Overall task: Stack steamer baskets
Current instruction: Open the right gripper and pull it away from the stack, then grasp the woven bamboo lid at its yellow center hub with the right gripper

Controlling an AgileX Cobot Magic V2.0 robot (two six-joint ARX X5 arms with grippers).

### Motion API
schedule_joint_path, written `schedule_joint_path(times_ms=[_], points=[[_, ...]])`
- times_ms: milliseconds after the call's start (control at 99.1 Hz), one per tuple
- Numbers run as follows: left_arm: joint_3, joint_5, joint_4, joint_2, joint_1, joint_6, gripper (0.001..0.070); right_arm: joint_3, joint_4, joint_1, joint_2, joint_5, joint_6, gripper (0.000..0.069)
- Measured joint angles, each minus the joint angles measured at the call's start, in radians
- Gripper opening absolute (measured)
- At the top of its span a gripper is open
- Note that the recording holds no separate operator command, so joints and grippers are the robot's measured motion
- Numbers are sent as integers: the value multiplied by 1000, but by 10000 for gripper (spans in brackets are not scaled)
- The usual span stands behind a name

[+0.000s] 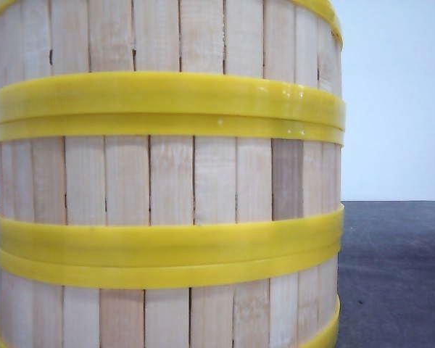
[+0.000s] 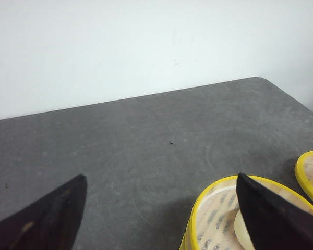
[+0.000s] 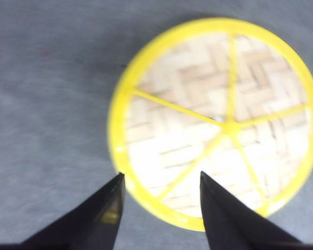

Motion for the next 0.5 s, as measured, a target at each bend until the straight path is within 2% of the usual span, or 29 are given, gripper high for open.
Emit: schedule_joint_path(times_ms=[131, 212, 313, 504], points=[[0, 0, 3, 13, -1, 0, 545, -9, 14, -45, 13, 54, 0, 281], [0, 0, 4, 21, -5, 0, 545, -9, 10, -65, 35, 85, -1, 324], [0, 0, 4, 23, -6, 0, 545, -13, 8, -85, 77, 87, -1, 386], [0, 0, -5, 21, -6, 0, 545, -92, 56, -106, 140, 84, -1, 405]])
